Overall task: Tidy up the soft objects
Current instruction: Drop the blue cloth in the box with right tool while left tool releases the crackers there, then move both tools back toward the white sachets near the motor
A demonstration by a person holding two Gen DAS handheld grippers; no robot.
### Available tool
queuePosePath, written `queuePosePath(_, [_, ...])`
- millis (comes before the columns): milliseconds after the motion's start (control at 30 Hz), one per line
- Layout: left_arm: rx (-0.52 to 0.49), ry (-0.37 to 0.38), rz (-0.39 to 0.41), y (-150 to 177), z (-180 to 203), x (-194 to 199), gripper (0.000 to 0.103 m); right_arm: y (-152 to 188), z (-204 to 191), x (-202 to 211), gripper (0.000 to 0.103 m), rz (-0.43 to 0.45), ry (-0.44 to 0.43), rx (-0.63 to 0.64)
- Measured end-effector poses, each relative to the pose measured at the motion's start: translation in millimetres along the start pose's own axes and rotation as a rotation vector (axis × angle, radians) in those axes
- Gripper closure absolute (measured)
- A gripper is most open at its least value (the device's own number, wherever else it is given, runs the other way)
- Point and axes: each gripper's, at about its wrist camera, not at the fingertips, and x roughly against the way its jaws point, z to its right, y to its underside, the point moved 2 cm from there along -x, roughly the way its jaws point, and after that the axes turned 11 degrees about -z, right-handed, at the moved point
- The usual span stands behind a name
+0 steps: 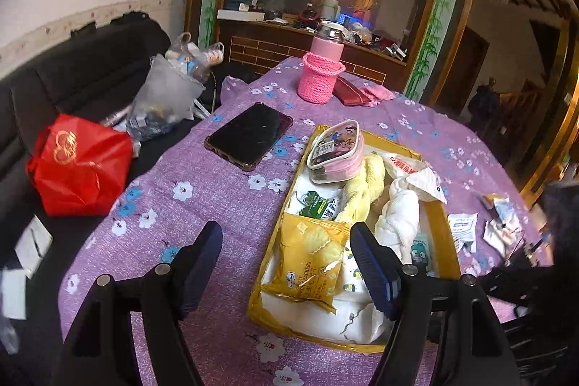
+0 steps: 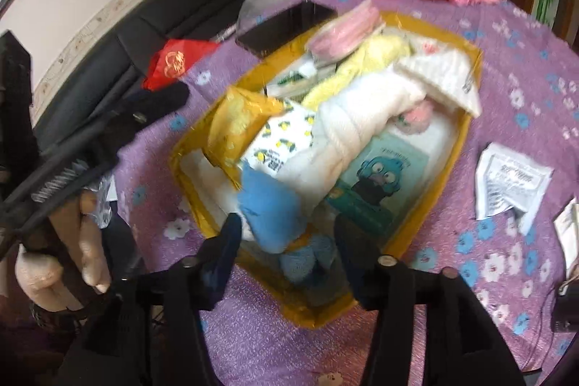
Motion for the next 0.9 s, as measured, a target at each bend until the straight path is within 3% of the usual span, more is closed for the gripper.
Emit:
queuePosePath(133, [-0.039, -0.016, -0.002, 2, 15, 3, 0.026, 14, 6, 29, 0.037, 0.089, 0.018, -0.002])
queuePosePath(400, [-0.152, -0.076, 0.019, 10, 58, 14, 0.026, 43, 33, 58, 0.037, 0.168, 0.027, -0.070])
queuePosePath(900, [-0.327, -0.098, -0.009, 25, 139, 18, 0.026, 99, 106, 99, 0.036, 0.283, 0.012, -0.229])
